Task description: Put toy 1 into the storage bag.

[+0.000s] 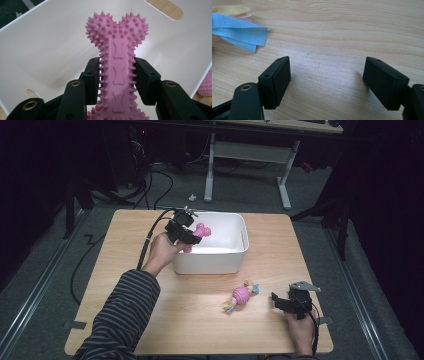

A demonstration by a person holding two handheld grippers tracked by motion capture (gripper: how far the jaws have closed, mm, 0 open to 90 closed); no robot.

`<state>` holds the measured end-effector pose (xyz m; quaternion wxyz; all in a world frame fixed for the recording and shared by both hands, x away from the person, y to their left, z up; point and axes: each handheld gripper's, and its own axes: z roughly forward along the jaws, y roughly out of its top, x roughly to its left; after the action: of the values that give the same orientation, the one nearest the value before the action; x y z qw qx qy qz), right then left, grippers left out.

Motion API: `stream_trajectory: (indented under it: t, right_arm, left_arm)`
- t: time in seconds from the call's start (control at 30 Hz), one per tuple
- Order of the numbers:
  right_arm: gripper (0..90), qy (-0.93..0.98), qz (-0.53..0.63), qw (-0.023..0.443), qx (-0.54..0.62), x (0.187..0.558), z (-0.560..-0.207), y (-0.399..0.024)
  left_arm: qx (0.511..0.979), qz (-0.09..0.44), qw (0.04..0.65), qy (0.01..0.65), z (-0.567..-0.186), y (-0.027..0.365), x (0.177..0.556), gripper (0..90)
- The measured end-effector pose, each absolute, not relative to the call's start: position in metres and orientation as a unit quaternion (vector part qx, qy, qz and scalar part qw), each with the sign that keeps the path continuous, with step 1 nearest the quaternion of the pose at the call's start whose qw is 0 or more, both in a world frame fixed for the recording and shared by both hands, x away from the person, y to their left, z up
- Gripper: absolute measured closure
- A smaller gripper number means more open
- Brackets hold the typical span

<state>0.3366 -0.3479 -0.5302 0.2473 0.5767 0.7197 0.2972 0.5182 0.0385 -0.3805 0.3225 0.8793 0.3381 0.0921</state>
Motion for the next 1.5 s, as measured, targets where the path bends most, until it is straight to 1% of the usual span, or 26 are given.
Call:
stream_trajectory:
  t: [0.4, 0.53, 0.73, 0.93, 1.13, 1.5]
  right_arm:
    - [22.5, 0.720, 0.297, 0.247, 0.577, 0.337, -0.530, -0.348]
    - [22.5, 0.720, 0.297, 0.248, 0.576, 0.337, -0.530, -0.348]
    - [22.5, 0.719, 0.297, 0.247, 0.578, 0.336, -0.530, -0.348]
    - [22.5, 0.719, 0.297, 0.247, 0.578, 0.336, -0.530, -0.348]
    - [22.5, 0.719, 0.297, 0.247, 0.578, 0.336, -0.530, -0.348]
    - [22.4, 0.719, 0.297, 0.247, 0.578, 0.336, -0.530, -0.348]
  left_arm:
    - [0.885, 0.091, 0.309, 0.336, -0.386, 0.035, 0.519, 57.2]
    - [0.887, 0.095, 0.302, 0.335, -0.388, 0.035, 0.518, 55.1]
    - [0.880, 0.093, 0.316, 0.341, -0.384, 0.041, 0.515, 47.2]
    - [0.872, 0.104, 0.335, 0.340, -0.374, 0.051, 0.504, 40.3]
    - [0.853, 0.125, 0.368, 0.348, -0.363, 0.070, 0.487, 38.9]
    - [0.835, 0.148, 0.395, 0.355, -0.360, 0.098, 0.461, 37.7]
